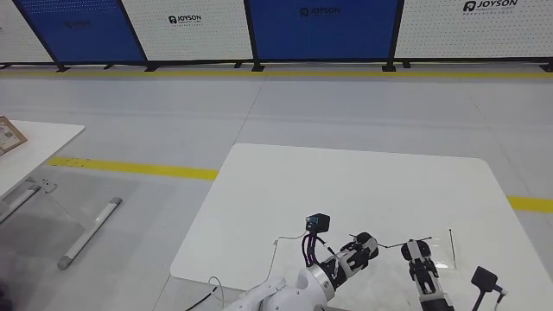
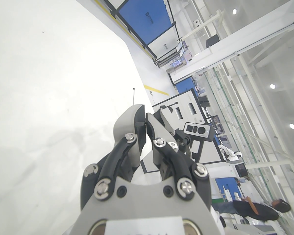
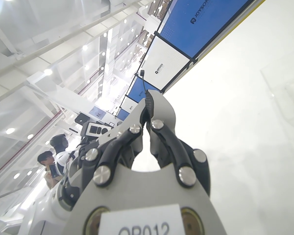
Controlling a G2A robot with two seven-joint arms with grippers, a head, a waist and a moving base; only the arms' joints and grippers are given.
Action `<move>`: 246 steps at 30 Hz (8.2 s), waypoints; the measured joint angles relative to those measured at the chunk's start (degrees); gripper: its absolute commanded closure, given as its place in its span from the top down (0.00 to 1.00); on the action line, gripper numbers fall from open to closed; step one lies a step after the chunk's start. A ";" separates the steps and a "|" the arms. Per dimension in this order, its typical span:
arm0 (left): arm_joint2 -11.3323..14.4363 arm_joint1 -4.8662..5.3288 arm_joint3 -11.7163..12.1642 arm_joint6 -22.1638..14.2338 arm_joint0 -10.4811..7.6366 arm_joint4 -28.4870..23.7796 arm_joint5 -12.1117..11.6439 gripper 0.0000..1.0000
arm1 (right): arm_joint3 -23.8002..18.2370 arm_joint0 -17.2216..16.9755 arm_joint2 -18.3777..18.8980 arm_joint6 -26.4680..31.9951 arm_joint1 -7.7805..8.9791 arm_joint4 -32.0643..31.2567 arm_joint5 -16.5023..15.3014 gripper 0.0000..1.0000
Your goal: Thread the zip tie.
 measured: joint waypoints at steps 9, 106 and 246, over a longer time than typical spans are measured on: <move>0.00 0.00 0.00 0.00 0.00 0.00 0.00 0.00 | -0.29 -0.30 0.46 -0.46 -0.09 0.71 -0.80 0.00; -1.13 -1.32 0.83 1.25 1.24 -1.96 -4.00 0.00 | 0.58 1.28 0.23 4.20 -0.06 8.85 -2.19 0.00; -0.91 -3.63 1.75 0.17 1.41 3.15 -1.46 0.00 | 0.01 1.31 -0.79 4.40 0.35 6.79 -2.17 0.45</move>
